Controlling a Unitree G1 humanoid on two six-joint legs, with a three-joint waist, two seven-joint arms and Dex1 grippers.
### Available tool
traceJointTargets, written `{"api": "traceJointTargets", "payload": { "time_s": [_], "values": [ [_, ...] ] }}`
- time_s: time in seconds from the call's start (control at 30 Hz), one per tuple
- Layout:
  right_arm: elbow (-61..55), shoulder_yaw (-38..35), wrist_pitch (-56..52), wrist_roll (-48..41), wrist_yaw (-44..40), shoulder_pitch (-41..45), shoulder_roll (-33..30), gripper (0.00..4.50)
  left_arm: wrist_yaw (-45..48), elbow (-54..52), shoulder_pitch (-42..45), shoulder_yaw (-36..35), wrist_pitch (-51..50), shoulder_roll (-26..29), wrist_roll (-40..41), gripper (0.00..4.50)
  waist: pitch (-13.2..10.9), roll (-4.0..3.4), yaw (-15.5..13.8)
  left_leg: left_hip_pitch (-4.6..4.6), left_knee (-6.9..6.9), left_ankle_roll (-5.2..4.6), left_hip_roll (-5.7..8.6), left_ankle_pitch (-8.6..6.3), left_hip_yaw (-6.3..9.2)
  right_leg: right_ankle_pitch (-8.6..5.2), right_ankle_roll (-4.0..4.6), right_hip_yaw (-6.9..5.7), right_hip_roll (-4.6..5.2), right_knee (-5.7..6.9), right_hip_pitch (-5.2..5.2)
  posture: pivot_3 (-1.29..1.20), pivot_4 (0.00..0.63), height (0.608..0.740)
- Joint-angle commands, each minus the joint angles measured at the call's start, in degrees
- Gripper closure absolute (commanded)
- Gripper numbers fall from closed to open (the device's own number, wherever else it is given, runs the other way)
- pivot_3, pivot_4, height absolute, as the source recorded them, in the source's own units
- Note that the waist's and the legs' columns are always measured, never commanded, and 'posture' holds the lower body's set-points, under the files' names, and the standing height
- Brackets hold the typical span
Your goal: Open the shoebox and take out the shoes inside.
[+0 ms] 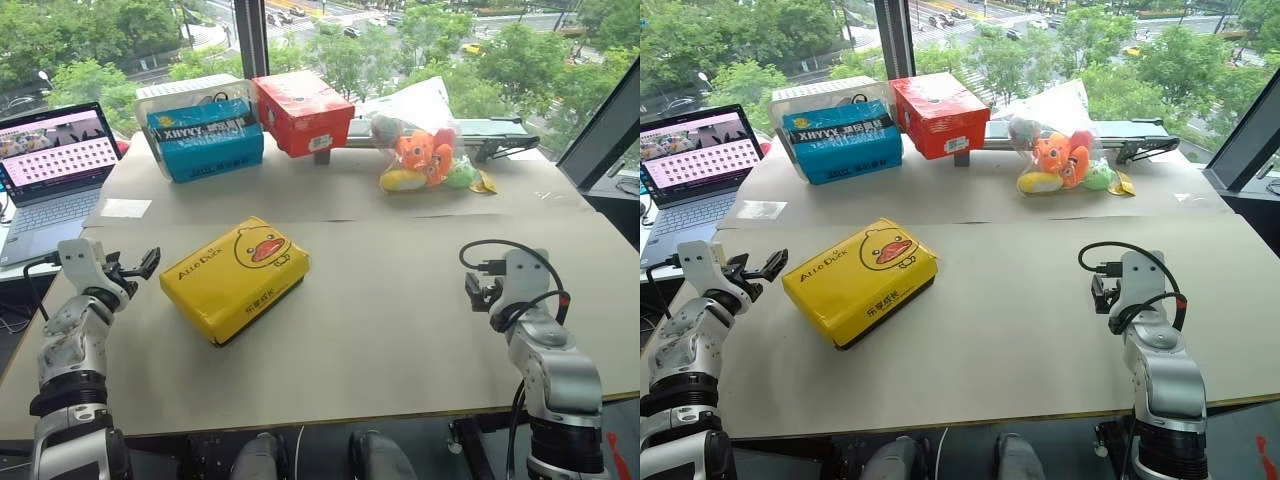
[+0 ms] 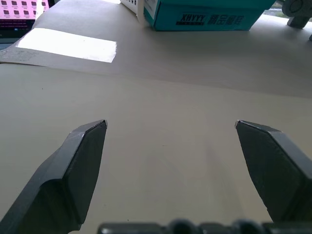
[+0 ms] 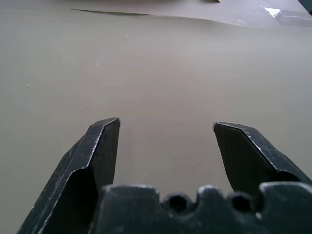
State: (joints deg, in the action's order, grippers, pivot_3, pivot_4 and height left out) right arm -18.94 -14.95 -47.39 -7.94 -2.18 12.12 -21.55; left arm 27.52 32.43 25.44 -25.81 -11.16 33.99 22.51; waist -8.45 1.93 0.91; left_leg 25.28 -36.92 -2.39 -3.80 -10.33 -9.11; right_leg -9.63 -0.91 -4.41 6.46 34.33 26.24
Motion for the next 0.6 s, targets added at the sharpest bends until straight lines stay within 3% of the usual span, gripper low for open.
{"api": "traceJointTargets", "payload": {
  "time_s": [0.03,0.3,0.43,0.47,0.6],
  "values": [
    [-1.3,-1.5,0.7,0.8,0.6,0.4,-0.5,0.82,0.2,0.2,1.9,-0.4,2.1,0.8,-0.2,0.0,0.0,0.0,0.0,0.0,0.0,-0.01,0.0,0.0,0.0,0.0,0.0,0.0,0.0,0.0,0.0,0.0,0.15,0.739],
    [-2.3,-1.4,0.8,0.6,-0.9,-0.8,-0.9,0.82,1.7,2.6,3.2,1.1,3.1,0.9,-1.3,0.0,0.0,0.01,0.0,0.0,-0.04,-0.07,0.02,0.04,0.0,0.01,0.01,0.0,0.0,0.05,-0.01,0.0,0.15,0.739],
    [-3.0,-0.1,0.7,0.8,-1.9,-1.4,-1.3,1.72,3.9,3.1,3.6,2.7,3.3,1.4,-2.1,0.0,0.0,0.01,0.0,-0.01,-0.06,-0.07,0.03,0.04,0.0,0.01,0.02,0.01,0.0,0.11,-0.01,0.0,0.15,0.739],
    [-3.1,0.1,0.8,0.9,-1.9,-1.4,-1.2,2.24,4.3,3.3,4.0,2.6,3.4,1.6,-2.1,0.0,0.0,0.01,0.0,-0.01,-0.08,-0.07,0.02,0.04,0.0,0.01,0.01,0.01,0.0,0.12,-0.01,0.0,0.15,0.739],
    [-3.6,0.7,1.5,1.1,-1.8,-1.3,-0.5,3.46,5.8,4.8,5.2,2.8,3.5,2.7,-2.4,0.0,0.0,0.02,0.0,-0.01,-0.11,-0.06,0.01,0.03,0.02,0.0,0.01,0.01,0.0,0.15,0.0,0.0,0.15,0.739]
  ]
}}
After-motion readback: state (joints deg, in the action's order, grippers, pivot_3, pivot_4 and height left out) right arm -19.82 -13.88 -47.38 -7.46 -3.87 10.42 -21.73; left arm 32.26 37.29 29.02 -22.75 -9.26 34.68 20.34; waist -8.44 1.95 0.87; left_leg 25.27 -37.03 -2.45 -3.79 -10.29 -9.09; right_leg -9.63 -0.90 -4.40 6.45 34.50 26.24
